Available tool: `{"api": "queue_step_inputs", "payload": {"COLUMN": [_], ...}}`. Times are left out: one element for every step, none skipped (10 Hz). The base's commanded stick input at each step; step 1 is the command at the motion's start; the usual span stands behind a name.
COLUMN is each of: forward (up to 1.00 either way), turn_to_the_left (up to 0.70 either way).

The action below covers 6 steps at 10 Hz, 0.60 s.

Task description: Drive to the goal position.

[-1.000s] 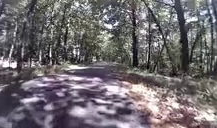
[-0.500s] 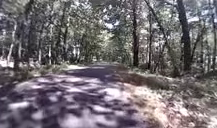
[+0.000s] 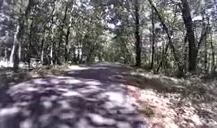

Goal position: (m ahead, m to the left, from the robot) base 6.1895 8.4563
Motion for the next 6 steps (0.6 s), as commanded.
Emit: {"api": "queue_step_inputs", "payload": {"forward": [0.45, 0.45, 0.45, 0.45, 0.45, 0.45], "turn_to_the_left": [0.00, 0.00, 0.00, 0.00, 0.00, 0.00]}}
